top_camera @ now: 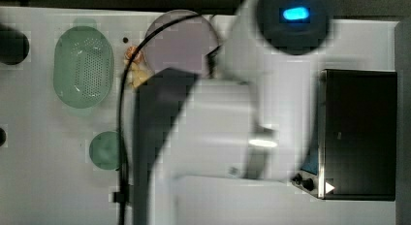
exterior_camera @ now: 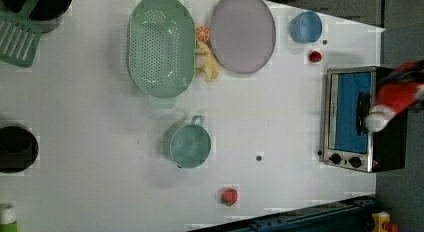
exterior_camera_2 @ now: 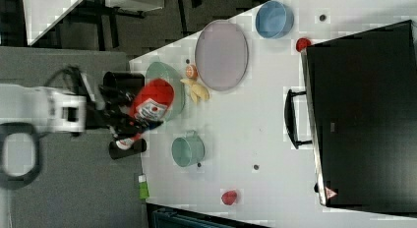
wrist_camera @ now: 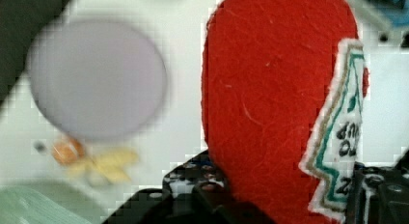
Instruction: Pick Ketchup from oven and place it on table.
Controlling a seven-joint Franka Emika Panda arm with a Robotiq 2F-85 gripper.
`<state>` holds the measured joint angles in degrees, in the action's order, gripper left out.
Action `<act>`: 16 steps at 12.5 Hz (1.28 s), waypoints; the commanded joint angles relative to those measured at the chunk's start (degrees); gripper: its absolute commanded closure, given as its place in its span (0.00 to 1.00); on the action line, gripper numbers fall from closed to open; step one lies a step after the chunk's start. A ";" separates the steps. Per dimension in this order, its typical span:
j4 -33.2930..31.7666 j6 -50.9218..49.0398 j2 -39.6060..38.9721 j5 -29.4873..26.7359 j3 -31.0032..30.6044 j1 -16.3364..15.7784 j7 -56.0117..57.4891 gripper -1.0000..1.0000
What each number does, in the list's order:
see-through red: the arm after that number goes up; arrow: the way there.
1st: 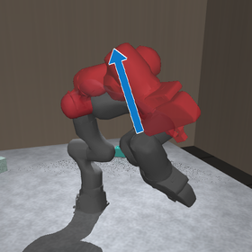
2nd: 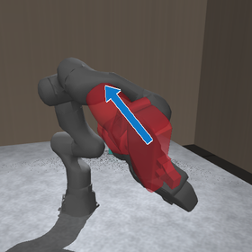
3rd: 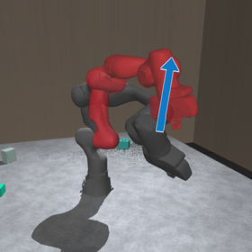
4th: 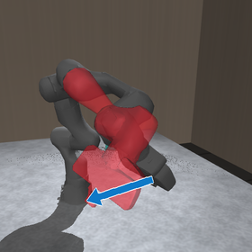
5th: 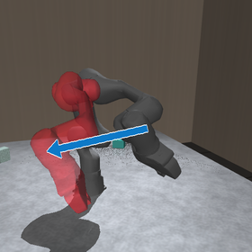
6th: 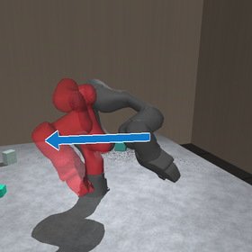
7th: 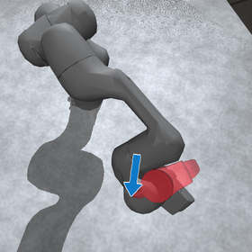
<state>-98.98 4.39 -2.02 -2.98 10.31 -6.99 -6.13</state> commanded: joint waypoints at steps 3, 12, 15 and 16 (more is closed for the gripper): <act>-12.94 10.13 -0.55 1.32 -1.40 0.88 -3.59 0.36; -28.81 40.01 -13.44 1.07 -1.55 0.90 -3.59 0.36; -28.90 44.66 -17.72 0.94 -1.84 0.88 -3.59 0.13; -28.81 45.68 -18.21 0.93 -1.82 0.88 -3.59 0.02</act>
<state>-128.92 49.77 -21.67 -0.75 8.80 -6.17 -7.42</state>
